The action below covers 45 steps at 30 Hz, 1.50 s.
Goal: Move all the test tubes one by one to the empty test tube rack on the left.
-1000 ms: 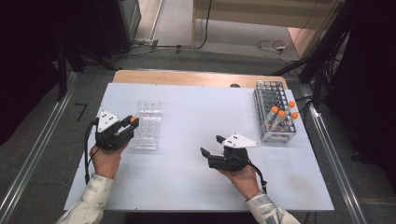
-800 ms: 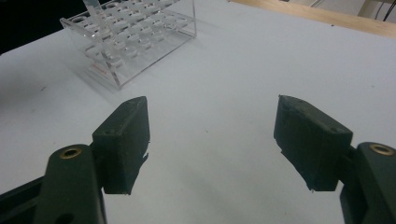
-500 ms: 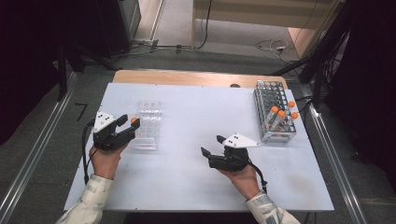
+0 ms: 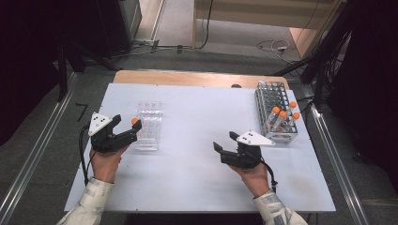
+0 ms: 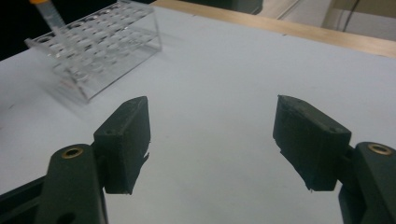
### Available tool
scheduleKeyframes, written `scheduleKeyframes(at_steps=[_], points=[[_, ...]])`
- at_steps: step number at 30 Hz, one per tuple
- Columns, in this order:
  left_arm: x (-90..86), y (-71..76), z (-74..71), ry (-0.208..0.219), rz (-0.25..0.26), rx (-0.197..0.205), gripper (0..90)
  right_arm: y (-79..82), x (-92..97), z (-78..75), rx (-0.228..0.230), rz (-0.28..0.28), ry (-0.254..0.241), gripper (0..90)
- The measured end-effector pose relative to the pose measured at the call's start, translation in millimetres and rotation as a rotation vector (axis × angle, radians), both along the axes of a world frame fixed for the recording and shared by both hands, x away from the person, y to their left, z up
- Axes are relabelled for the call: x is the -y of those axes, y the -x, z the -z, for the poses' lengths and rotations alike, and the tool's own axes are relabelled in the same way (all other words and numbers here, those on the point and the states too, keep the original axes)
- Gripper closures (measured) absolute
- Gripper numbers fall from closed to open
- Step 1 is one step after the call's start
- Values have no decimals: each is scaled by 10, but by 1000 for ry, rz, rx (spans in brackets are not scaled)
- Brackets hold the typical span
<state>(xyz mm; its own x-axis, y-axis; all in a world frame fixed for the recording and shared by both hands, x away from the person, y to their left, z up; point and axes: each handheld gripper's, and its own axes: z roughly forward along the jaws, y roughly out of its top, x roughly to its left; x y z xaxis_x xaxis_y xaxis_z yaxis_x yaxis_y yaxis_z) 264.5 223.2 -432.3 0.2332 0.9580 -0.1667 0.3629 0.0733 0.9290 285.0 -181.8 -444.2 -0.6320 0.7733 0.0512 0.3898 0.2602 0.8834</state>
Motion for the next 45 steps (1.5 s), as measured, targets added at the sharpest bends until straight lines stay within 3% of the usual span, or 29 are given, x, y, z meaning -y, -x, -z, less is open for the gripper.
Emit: scheduleKeyframes(at_steps=[5,12,21,29,32,45], points=[[-5,39,-7,-1,-32,27,177,-55,327,-104,33,96,-27,276],[-14,71,-21,1,-30,34,177,-113,789,-205,63,224,-65,294],[17,88,-26,-22,-24,29,170,-191,1287,-185,88,404,-50,299],[13,88,-21,-26,-28,29,171,-269,1533,-121,75,500,-39,303],[21,88,-19,-30,-29,29,171,-323,1586,-79,89,520,-16,311],[30,88,-19,-37,-36,33,171,-621,1721,100,68,590,18,465]])
